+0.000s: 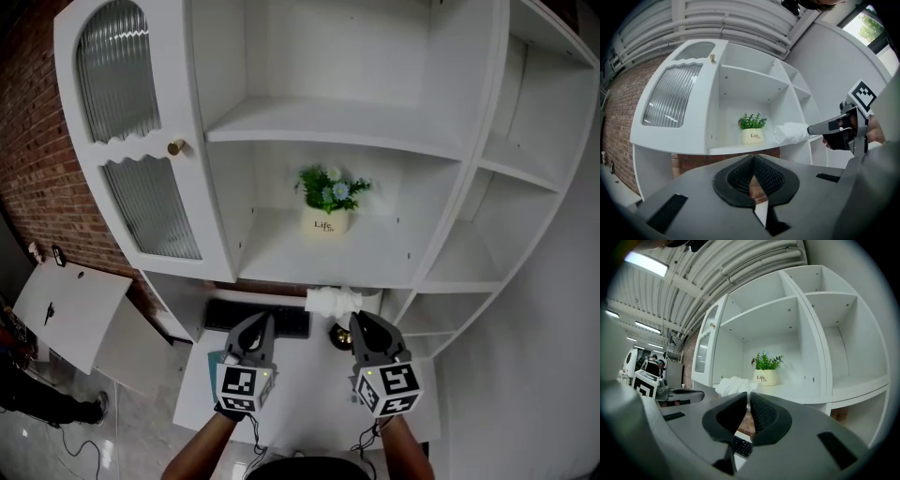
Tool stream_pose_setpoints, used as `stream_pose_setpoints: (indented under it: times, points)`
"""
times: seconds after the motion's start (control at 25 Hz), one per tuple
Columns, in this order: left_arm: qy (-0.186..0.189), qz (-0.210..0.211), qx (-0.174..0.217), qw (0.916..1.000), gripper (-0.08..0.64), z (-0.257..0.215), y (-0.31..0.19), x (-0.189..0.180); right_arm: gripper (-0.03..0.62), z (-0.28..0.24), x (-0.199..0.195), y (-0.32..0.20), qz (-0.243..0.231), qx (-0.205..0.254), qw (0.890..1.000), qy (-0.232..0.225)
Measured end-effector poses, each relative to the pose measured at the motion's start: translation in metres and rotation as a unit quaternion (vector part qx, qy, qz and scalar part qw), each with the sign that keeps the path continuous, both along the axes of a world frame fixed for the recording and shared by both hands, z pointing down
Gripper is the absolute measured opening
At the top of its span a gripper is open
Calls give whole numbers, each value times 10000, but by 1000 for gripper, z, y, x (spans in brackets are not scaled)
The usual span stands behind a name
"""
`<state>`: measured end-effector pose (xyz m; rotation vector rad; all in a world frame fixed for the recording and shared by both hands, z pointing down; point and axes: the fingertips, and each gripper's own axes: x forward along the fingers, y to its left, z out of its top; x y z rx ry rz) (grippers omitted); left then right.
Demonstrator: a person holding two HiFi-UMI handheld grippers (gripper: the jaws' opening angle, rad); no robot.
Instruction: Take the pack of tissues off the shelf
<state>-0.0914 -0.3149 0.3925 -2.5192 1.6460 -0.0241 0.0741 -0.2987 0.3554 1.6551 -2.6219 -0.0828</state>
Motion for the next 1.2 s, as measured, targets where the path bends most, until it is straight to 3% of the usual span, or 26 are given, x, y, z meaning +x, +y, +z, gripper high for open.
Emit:
stream_pose_setpoints:
  times: [0.36, 0.72, 0.84, 1.2]
  points:
    - [-12, 186, -230, 9996, 15, 29, 10, 7, 26, 21, -13, 18, -217, -84, 9997, -64]
    - [68, 136, -738, 9972, 15, 68, 22, 2, 26, 70, -19, 20, -398, -483, 9980, -91]
    - [13, 98, -751, 9971, 15, 82, 25, -1, 26, 89, -16, 18, -323, -620, 9975, -72]
    - [-30, 47, -1372, 9905, 15, 131, 41, -6, 26, 147, -5, 24, -130, -1166, 9931, -5]
